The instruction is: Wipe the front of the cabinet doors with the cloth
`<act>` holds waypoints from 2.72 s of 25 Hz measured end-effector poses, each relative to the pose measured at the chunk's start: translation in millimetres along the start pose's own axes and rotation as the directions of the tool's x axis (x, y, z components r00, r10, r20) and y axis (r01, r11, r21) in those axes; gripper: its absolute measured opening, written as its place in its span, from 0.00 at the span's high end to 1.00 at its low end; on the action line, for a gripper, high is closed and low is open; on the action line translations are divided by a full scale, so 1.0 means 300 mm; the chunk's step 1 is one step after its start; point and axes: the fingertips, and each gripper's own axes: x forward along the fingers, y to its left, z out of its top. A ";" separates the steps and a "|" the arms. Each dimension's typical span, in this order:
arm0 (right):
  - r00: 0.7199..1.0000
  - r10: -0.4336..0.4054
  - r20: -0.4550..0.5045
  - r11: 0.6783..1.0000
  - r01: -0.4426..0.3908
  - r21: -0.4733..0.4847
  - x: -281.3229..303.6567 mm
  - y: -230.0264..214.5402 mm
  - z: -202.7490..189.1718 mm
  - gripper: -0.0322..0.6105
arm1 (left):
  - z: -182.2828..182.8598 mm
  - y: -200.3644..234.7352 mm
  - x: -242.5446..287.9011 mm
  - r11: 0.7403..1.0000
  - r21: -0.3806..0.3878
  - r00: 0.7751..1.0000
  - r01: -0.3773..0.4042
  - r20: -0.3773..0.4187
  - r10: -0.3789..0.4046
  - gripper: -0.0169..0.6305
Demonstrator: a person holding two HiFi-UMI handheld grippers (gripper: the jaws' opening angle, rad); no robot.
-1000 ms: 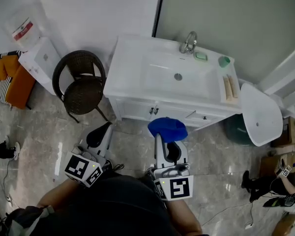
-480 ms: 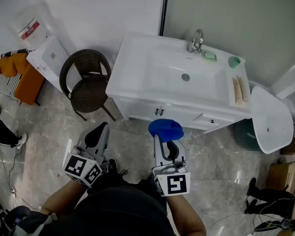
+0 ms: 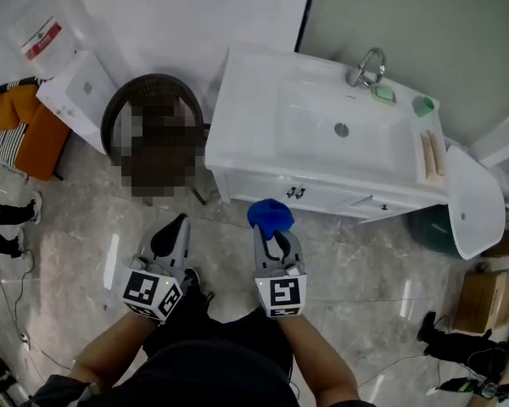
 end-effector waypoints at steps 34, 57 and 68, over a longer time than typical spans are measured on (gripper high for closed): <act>0.923 -0.230 -0.309 0.969 0.245 0.009 0.564 -0.615 -1.154 0.87 | -0.926 -0.098 0.584 0.992 -0.070 0.954 0.107 -0.275 -0.123 0.97; 0.983 -0.118 -0.142 0.991 0.126 0.049 0.926 0.054 -1.066 0.87 | -1.091 0.406 0.312 0.994 -0.105 0.950 -0.037 -0.311 0.002 0.98; 0.978 -0.108 -0.178 0.993 0.115 0.034 0.986 0.007 -1.195 0.87 | -1.193 0.407 0.388 0.994 -0.102 0.948 -0.025 -0.319 -0.009 0.98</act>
